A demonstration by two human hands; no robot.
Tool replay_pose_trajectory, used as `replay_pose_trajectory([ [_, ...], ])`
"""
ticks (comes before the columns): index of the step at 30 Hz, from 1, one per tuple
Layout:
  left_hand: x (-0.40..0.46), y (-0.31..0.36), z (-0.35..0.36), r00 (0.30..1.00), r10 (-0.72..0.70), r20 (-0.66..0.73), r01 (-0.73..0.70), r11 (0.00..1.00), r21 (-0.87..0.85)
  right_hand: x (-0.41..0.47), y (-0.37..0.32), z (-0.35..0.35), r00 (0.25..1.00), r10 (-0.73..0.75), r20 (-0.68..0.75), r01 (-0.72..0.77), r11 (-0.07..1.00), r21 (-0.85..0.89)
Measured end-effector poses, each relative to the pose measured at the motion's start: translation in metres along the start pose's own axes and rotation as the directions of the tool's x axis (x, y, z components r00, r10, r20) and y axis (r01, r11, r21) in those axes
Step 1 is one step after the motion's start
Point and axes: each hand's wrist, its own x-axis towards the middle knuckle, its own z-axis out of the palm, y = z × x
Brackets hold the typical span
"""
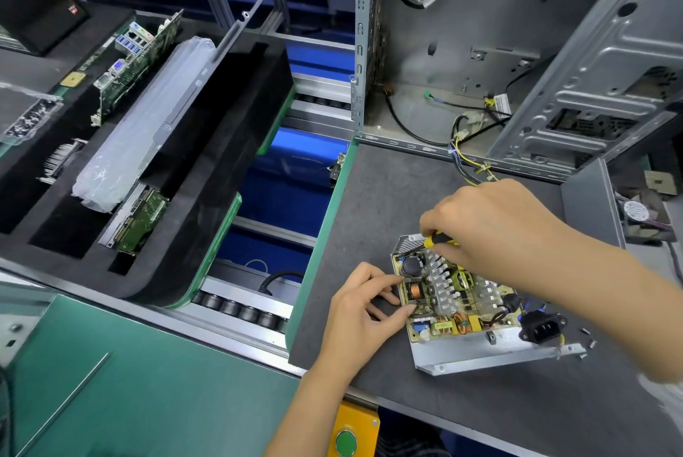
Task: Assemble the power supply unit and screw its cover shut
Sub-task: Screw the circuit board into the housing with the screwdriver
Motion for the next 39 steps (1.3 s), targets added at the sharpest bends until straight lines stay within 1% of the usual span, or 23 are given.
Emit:
replay_pose_trajectory([
  [13,0.000,-0.001,0.000,1.000,0.006,0.001,-0.006,1.000,0.005,0.002,-0.002,0.000,1.000,-0.004,0.023,0.004,1.000,-0.022],
  [28,0.002,-0.002,0.000,1.000,-0.026,0.009,0.026,1.000,0.002,0.006,-0.006,-0.009,0.997,0.010,0.071,-0.006,0.998,-0.058],
  [30,0.003,0.001,-0.001,0.998,-0.054,-0.036,0.053,0.998,-0.032,0.007,-0.007,-0.012,0.997,0.003,0.075,0.002,0.998,-0.068],
  [32,0.009,0.002,-0.002,0.981,-0.137,-0.135,0.124,0.987,-0.102,0.009,-0.009,-0.016,0.997,0.003,0.077,0.004,0.996,-0.090],
  [34,0.019,0.001,0.001,0.951,-0.205,-0.233,0.182,0.976,-0.118,0.012,-0.010,-0.017,0.997,0.003,0.076,0.005,0.994,-0.107],
  [35,0.023,0.001,0.002,0.946,-0.206,-0.252,0.192,0.978,-0.079,0.013,-0.010,-0.016,0.997,-0.003,0.078,0.012,0.993,-0.115],
  [39,0.034,0.001,0.010,0.960,-0.147,-0.240,0.172,0.981,0.086,0.013,-0.012,-0.014,0.996,-0.042,0.078,0.055,0.984,-0.171],
])
